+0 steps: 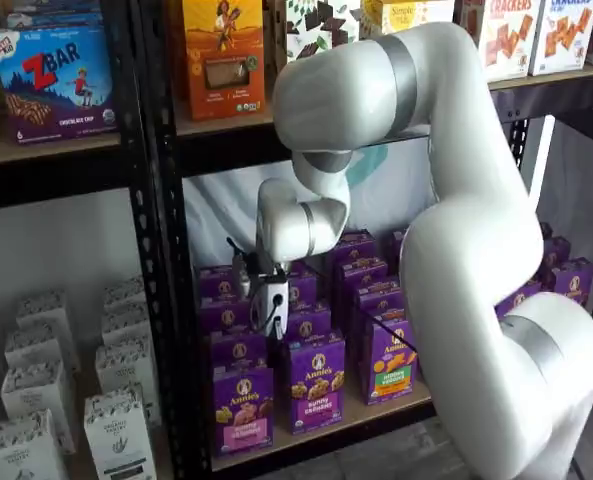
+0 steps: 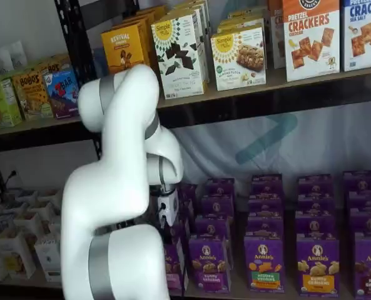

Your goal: Pick up the purple box with a pink patch in the middle, on the bottom shelf, the first box from the left

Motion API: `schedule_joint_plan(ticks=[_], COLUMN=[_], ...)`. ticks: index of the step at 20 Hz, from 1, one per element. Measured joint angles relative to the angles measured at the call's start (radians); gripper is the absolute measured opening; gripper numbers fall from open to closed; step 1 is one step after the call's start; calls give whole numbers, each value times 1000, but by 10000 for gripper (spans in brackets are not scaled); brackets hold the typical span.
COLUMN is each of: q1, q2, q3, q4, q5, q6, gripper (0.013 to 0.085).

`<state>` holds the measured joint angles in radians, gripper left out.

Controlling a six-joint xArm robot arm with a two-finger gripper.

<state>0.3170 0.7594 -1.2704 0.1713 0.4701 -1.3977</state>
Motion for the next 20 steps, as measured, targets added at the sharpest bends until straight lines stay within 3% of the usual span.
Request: schedule_joint_plan(ticks=[20], q1=[14], q2=[128], q3=[-125], q4=[-63], q5=[3], q6=[69], gripper=[850])
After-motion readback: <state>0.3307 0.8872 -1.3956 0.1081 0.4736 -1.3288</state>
